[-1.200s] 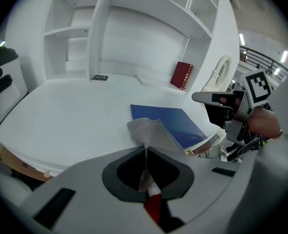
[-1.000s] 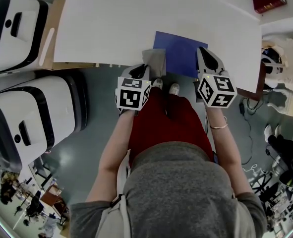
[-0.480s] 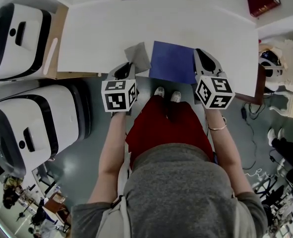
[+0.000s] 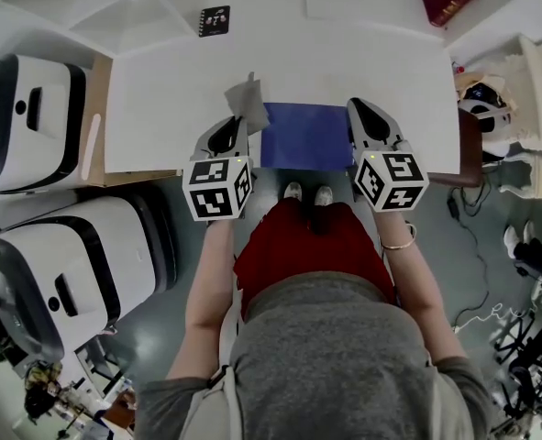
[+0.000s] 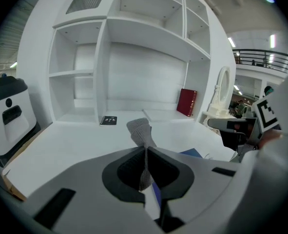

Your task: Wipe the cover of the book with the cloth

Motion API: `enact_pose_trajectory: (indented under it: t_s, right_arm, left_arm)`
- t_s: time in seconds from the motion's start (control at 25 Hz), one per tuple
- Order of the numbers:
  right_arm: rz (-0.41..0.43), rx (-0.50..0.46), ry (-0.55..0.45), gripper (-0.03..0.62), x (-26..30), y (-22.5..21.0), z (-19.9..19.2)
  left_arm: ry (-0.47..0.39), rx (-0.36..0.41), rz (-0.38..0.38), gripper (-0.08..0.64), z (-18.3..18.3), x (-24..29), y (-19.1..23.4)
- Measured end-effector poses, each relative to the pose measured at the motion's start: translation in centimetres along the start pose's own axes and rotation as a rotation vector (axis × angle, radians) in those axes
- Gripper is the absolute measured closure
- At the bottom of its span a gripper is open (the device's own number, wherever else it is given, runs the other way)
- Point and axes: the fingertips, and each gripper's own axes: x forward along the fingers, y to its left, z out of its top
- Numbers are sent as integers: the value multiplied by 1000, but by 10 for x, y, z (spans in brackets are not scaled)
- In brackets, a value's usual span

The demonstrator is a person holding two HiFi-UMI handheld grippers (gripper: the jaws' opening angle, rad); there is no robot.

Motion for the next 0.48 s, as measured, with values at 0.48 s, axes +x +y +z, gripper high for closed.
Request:
enact_pose_trajectory:
  t_s: [0.48]
  right_arm:
    - [-37,2,-90,563,-31,-16,25]
  left_arm:
    - [-126,83,-77,535,46,7,-47]
